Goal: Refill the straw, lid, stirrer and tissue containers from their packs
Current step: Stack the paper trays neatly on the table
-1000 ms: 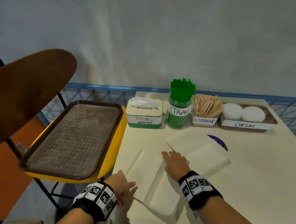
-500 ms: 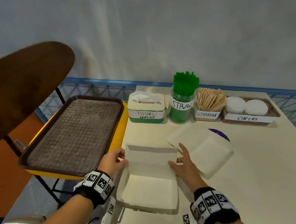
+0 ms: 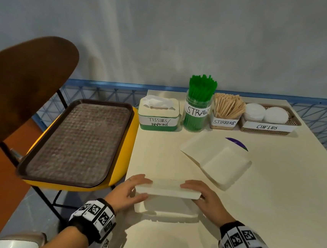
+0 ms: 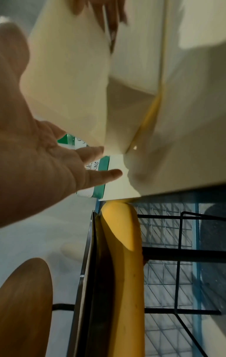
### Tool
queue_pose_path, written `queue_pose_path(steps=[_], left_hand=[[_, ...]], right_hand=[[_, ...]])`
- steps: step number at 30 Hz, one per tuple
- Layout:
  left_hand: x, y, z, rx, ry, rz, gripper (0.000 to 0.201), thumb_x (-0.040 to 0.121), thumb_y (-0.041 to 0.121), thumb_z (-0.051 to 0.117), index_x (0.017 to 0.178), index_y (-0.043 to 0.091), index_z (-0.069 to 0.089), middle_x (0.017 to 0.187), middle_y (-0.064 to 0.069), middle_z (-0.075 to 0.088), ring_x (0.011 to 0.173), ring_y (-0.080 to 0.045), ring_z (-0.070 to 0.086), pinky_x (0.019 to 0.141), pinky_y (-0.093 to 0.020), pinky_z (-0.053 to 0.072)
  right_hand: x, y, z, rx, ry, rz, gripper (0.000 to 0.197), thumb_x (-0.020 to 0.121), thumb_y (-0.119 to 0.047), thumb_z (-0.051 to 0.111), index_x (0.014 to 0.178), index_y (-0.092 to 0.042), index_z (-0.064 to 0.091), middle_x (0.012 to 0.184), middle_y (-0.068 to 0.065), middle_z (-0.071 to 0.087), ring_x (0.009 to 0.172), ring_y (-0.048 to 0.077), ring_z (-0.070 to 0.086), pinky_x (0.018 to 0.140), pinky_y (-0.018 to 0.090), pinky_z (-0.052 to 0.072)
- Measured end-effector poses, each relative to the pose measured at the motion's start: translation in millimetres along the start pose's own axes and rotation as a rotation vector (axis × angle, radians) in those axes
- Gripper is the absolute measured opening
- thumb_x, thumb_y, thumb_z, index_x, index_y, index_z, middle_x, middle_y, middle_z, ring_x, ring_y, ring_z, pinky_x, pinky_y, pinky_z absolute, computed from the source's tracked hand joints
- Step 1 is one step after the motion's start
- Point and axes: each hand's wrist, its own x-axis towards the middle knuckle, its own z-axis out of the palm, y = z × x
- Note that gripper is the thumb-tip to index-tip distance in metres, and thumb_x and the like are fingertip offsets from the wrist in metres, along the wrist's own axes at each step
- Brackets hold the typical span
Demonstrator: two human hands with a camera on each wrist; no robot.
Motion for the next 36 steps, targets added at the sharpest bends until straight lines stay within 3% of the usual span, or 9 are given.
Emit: queue_pose_path(steps=[3, 5, 10, 14, 17, 20, 24, 30, 36], left_hand=[[-8.6, 0.0, 8.8, 0.148, -0.061, 0.03, 0.063, 0.058, 0.093, 0.029, 0.115, 0.068, 0.039, 0.147, 0.017, 0.016, 0.117, 0.022, 0.033, 0.089, 0.006, 0.026], [-10.0, -3.0, 16.5, 0.272, -0.095, 0.023, 0.069, 0.059, 0.092, 0.026, 0.122, 0.063, 0.029, 0.153, 0.013, 0.004, 0.121, -0.008, 0.05, 0.094, -0.002, 0.029], [-1.7, -5.1, 27.6, 0.523, -0.163, 0.068, 0.066, 0.065, 0.084, 0.01, 0.127, 0.068, -0.006, 0.156, -0.008, -0.015, 0.144, -0.015, 0.017, 0.11, -0.016, 0.018], [1.9, -12.4, 30.3, 0.762, -0.031, 0.102, 0.054, 0.089, 0.067, 0.001, 0.14, 0.053, -0.011, 0.146, -0.016, 0.039, 0.102, -0.028, 0.061, 0.08, -0.029, 0.056], [2.3, -11.6, 35.0, 0.865, -0.018, 0.039, 0.052, 0.098, 0.051, 0.002, 0.148, 0.036, 0.002, 0.129, -0.005, 0.059, 0.073, -0.015, 0.046, 0.053, -0.023, 0.05], [-1.8, -8.0, 38.0, 0.898, -0.037, 0.037, 0.05, 0.1, 0.043, 0.001, 0.139, 0.036, 0.031, 0.131, 0.0, 0.058, 0.088, -0.021, 0.04, 0.068, -0.033, 0.052], [1.5, -14.4, 40.1, 0.996, -0.093, 0.121, 0.048, 0.102, 0.035, 0.004, 0.149, 0.028, 0.009, 0.138, 0.002, 0.051, 0.125, -0.024, 0.036, 0.108, -0.039, 0.02], [5.0, -21.1, 42.7, 0.842, -0.123, 0.22, 0.058, 0.096, 0.027, 0.026, 0.149, 0.024, 0.003, 0.148, -0.007, 0.035, 0.137, -0.032, 0.03, 0.109, -0.034, 0.03], [16.0, 0.5, 33.6, 0.728, -0.16, 0.062, 0.061, 0.088, 0.038, 0.012, 0.147, 0.027, 0.001, 0.157, 0.002, 0.01, 0.146, -0.02, 0.007, 0.117, -0.034, 0.026]], right_hand=[[-6.7, 7.5, -1.7, -0.269, -0.184, -0.035, 0.05, 0.076, -0.044, 0.07, 0.122, -0.049, 0.05, 0.139, -0.02, 0.034, 0.129, -0.012, 0.03, 0.105, 0.012, 0.031], [-8.8, 7.3, -2.4, -0.418, -0.31, 0.003, 0.063, 0.073, -0.056, 0.068, 0.127, -0.053, 0.037, 0.145, -0.029, 0.015, 0.134, -0.012, 0.013, 0.108, 0.012, 0.02], [-6.7, 10.2, 4.8, -0.693, -0.25, -0.07, 0.084, 0.068, -0.082, 0.002, 0.135, -0.047, 0.037, 0.153, -0.015, 0.015, 0.138, 0.015, 0.017, 0.106, 0.016, 0.012], [-10.8, 10.5, 14.0, -0.818, -0.148, -0.114, 0.066, 0.089, -0.065, 0.002, 0.132, -0.041, 0.047, 0.147, -0.004, 0.038, 0.123, 0.025, 0.044, 0.101, 0.023, 0.037], [-11.9, 13.1, 18.1, -0.904, -0.039, -0.139, 0.048, 0.1, -0.047, 0.012, 0.125, -0.039, 0.052, 0.132, 0.0, 0.056, 0.101, 0.024, 0.049, 0.076, 0.027, 0.056], [-12.2, 16.1, 22.8, -0.944, 0.019, -0.175, 0.048, 0.101, -0.043, 0.012, 0.126, -0.037, 0.052, 0.137, 0.003, 0.052, 0.1, 0.025, 0.041, 0.072, 0.028, 0.055], [-6.3, 21.4, 18.2, -1.003, -0.039, -0.207, 0.043, 0.101, -0.035, 0.014, 0.124, -0.026, 0.049, 0.125, 0.006, 0.061, 0.095, 0.024, 0.041, 0.069, 0.025, 0.056], [-0.4, 13.7, 9.5, -0.963, -0.136, -0.265, 0.055, 0.085, -0.05, 0.035, 0.124, -0.018, 0.059, 0.135, 0.002, 0.052, 0.12, 0.016, 0.038, 0.088, 0.029, 0.051], [-0.9, 17.1, 9.0, -0.761, -0.038, -0.299, 0.016, 0.082, -0.008, 0.051, 0.085, -0.023, 0.055, 0.086, -0.009, 0.054, 0.076, 0.006, 0.036, 0.059, 0.027, 0.049]])
